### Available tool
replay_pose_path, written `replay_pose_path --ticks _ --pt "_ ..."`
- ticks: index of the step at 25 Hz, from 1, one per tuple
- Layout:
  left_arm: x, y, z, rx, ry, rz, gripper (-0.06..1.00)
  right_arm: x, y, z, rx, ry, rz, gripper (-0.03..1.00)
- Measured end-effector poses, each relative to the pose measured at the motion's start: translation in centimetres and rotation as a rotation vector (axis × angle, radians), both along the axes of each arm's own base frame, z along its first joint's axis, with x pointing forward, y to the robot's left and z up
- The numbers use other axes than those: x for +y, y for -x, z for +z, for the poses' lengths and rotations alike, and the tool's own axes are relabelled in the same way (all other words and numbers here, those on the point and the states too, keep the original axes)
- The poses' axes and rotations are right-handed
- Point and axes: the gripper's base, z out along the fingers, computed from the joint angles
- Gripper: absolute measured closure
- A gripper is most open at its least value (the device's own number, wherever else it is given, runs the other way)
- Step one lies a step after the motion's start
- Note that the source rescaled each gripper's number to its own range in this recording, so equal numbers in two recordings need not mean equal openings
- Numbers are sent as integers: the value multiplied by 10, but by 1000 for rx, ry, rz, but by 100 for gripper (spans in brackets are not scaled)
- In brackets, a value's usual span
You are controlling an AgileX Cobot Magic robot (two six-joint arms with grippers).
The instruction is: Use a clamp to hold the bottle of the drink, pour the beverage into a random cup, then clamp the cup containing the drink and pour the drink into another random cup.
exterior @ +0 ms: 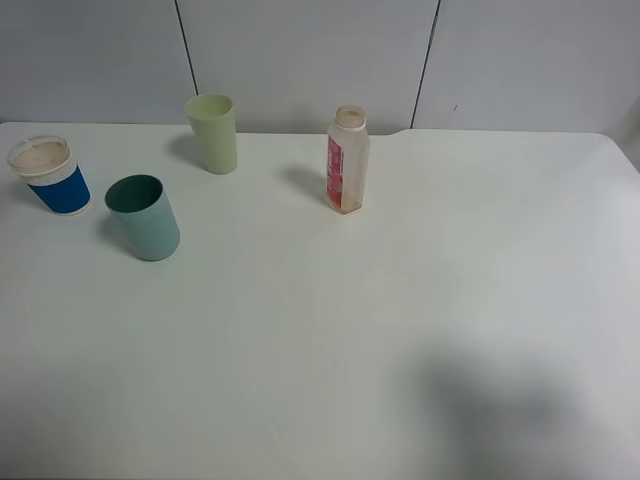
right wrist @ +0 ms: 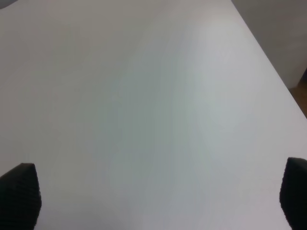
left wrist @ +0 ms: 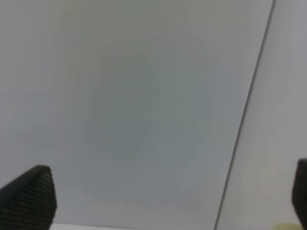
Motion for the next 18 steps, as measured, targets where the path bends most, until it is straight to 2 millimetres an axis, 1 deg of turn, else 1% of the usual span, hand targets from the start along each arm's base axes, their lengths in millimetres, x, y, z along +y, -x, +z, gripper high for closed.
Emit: replay_pose_path --ticks 5,10,13,18 --pt "-4 24 22 16 -28 61 -5 0 0 0 0 0 0 -3" --pt "-9 51 45 -13 -60 124 -5 0 0 0 0 0 0 -3" --pt "-11 66 55 -23 -41 165 -5 0 0 0 0 0 0 -3" --pt "-14 93 72 -102 19 227 -6 0 0 0 0 0 0 -3"
